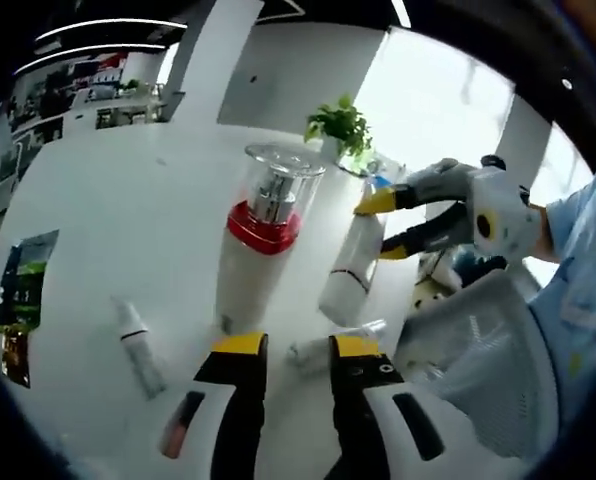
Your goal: Arrange the skincare products in the storage area until every visible bottle or jar stands upright without overlapping.
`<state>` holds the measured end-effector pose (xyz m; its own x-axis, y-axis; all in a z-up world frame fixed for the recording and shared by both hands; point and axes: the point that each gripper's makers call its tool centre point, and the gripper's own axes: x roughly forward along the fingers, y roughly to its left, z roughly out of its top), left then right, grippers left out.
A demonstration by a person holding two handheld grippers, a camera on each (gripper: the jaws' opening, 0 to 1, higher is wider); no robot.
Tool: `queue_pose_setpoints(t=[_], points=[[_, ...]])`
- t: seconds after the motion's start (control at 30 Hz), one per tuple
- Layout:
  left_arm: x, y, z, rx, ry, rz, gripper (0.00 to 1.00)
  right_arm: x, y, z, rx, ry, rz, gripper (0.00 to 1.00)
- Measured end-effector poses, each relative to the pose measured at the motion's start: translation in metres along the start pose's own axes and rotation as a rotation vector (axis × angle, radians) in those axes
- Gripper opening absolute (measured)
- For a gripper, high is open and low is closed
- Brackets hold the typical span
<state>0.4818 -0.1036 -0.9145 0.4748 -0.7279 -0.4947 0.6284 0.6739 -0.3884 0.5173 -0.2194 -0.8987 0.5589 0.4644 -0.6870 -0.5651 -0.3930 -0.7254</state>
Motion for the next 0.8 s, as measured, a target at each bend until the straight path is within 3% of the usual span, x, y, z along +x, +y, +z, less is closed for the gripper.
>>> queue_pose_setpoints(t=[0.13,0.27,0.6,0.8], points=[[0.0,-0.016,0.001,-0.066,-0.002,-0.104,0.28,-0.005,-0.001,0.016,-0.026,-0.03,-0.014,0.25],[0.0,-0.031,0.007,-0.056,-0.033,-0.173,0.34,-0.007,-0.004,0.032,-0.064,-0.062,-0.035,0.25],[0.006,-0.039,-0.002,-0.064,0.007,-0.212,0.34,-0.001,-0.008,0.07,-0.131,-0.145,-0.047,0.25],[0.008,-0.039,-0.007,-0.044,0.03,-0.198,0.31,0.001,-0.013,0.101,-0.163,-0.24,-0.056,0.25]])
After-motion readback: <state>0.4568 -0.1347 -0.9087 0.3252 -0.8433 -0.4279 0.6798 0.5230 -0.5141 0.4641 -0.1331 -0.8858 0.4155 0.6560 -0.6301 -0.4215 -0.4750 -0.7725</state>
